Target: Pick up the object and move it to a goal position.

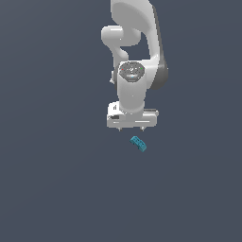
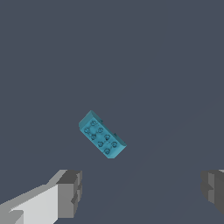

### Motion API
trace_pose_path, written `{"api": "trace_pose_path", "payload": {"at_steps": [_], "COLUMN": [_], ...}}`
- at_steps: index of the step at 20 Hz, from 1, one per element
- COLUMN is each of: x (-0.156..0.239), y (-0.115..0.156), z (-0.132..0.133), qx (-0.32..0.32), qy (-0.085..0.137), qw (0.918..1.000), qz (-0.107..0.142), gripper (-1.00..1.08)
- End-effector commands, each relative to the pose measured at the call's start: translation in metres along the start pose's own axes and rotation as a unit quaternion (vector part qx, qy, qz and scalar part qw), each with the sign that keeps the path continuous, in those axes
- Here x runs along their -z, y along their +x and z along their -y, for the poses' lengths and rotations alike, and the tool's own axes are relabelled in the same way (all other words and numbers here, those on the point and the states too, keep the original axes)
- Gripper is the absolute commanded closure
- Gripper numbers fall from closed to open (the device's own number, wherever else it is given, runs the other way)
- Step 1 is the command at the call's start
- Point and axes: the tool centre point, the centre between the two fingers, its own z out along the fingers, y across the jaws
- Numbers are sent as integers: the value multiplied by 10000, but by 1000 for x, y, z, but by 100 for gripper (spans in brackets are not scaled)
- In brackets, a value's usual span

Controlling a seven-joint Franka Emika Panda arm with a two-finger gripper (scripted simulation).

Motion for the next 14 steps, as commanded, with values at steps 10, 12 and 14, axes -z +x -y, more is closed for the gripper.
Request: {"api": "trace_pose_path", "payload": {"at_steps": [10,12,14], "x": [-4,-7,-11], "y": [0,1,1], "z": [2,3,4], "qx": [195,333,505], "qy": [-24,-44,-67], "qw": [9998,9994,9987], "qz": [-4,-8,-13], "gripper": [-92,-92,-92]}}
